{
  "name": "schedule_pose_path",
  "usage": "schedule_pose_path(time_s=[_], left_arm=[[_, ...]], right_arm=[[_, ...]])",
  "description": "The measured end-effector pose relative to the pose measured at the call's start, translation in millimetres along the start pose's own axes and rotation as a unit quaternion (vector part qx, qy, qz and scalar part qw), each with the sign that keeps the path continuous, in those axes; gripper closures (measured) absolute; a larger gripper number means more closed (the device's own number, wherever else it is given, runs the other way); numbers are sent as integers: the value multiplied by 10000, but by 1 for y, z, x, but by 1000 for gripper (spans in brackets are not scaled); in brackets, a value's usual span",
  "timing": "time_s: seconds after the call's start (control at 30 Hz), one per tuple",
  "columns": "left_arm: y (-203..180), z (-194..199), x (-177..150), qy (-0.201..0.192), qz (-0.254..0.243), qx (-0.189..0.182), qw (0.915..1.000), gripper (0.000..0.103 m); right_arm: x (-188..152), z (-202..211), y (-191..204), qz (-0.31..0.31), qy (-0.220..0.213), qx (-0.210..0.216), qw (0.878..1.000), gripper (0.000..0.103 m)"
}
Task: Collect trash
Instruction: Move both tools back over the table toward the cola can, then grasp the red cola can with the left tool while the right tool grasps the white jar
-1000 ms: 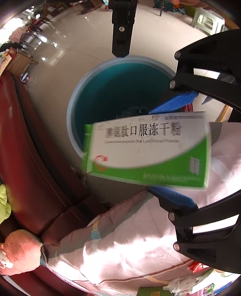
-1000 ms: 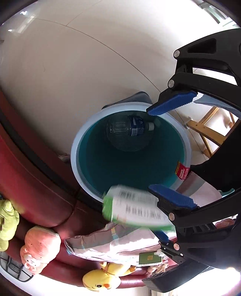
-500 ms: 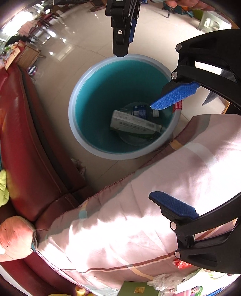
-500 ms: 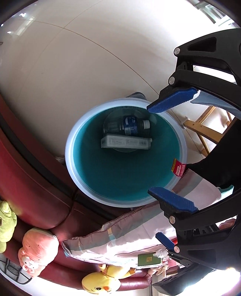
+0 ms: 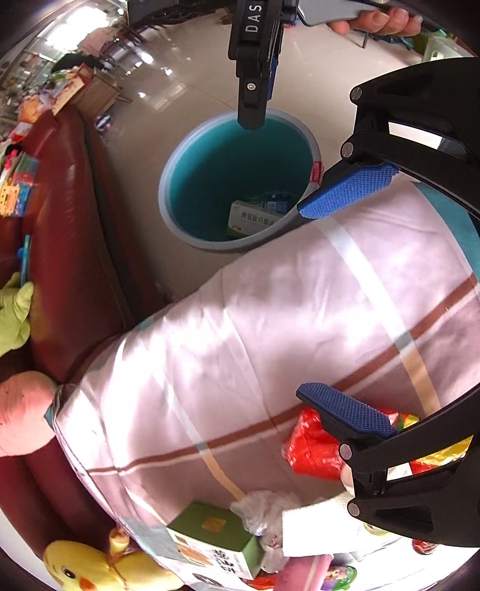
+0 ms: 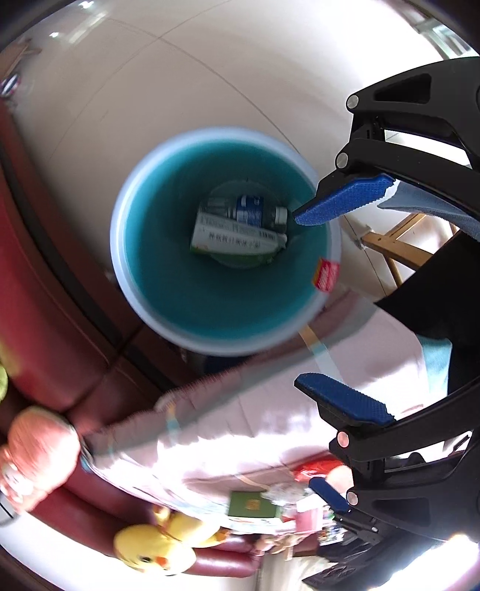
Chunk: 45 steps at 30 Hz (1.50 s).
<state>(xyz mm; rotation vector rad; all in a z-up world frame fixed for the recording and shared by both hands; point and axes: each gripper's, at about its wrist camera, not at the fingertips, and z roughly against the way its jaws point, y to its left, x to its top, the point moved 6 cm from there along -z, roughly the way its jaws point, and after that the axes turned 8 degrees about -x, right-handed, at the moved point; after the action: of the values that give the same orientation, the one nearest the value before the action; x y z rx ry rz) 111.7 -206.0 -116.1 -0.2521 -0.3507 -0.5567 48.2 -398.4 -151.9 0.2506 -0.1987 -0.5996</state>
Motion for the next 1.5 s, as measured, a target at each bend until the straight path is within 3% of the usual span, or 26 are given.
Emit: schedule_pose_path(time_s=[0.4,0.53,0.7,0.77,0.87,1.07,1.2,1.3,1.5], left_arm=[[88,63,-63,-290,825,319,9957,12],[121,84,-85,-419,1268,413,9902,12],[160,108,-112,-627,1748,630,9806,12],[175,115,-127,-655,1975,673,9758,12],[193,120,-149,-654,2327,699,9678,12],[221,110,-185,-519,3017,571,9503,11],[229,100,-193,-448,3121,510,9476,10],[234,92,-198,-317,3023,540,9512,10],[261,94,-215,-289,2981,654,9519,10]], right_arm=[[-62,0,116,1624,33,7,9867,24],[-83,-3,145,1856,193,51,9824,24],[-103,3,186,2396,58,-64,9708,24],[-110,4,203,2748,7,-171,9613,24],[-125,1,231,3495,4,-373,9362,24],[-146,-6,286,4868,-219,-734,8702,24],[-152,-13,309,5427,-344,-839,8350,24],[-152,-22,322,5650,-381,-911,8191,25],[-158,-41,347,5928,-194,-880,8003,28]])
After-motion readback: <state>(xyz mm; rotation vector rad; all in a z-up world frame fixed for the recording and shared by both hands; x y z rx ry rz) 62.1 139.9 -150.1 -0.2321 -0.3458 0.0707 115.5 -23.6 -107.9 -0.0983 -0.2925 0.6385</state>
